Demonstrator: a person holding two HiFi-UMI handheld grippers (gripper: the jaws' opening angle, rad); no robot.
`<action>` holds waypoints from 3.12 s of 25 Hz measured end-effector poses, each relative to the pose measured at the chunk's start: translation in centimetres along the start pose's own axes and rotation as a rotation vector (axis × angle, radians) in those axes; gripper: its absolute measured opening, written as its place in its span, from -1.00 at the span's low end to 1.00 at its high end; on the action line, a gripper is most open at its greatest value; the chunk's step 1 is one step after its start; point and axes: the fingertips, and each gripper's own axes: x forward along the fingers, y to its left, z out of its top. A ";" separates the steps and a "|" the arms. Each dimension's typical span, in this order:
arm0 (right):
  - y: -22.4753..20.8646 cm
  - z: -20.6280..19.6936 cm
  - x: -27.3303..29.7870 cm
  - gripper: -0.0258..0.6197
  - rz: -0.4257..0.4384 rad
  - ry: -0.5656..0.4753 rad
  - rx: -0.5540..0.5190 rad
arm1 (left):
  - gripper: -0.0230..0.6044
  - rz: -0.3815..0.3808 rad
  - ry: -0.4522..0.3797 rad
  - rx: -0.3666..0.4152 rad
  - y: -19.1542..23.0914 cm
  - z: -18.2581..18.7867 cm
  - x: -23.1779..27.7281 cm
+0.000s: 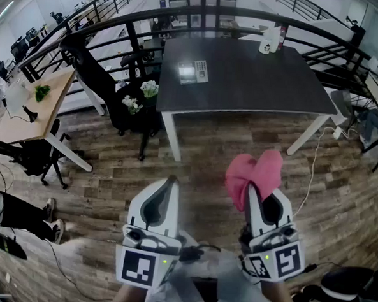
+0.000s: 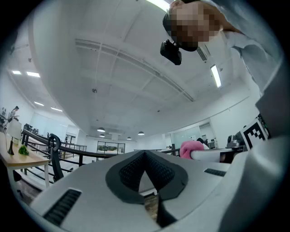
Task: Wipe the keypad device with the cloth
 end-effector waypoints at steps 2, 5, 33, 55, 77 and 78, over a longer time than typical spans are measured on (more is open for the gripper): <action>0.0 0.0 0.1 -0.75 0.005 0.002 -0.001 | -0.89 0.001 -0.001 -0.001 -0.1 0.1 0.1; -0.1 0.0 0.1 -0.75 0.005 0.003 0.001 | -0.89 0.002 -0.003 -0.003 -0.1 0.1 0.3; -2.3 -1.4 0.6 -0.75 0.015 0.035 -0.001 | -0.89 0.046 0.043 -0.012 -0.2 -1.2 1.4; -6.9 -3.4 13.2 -0.75 -0.021 0.062 0.002 | -0.89 -0.013 0.044 -0.032 7.4 -3.6 14.7; -8.7 -7.0 30.6 -0.75 -0.019 0.092 -0.017 | -0.89 -0.063 0.073 -0.071 18.5 -6.9 27.6; -8.7 -7.2 31.0 -0.75 -0.020 0.093 -0.018 | -0.89 -0.061 0.073 -0.075 18.8 -7.1 27.9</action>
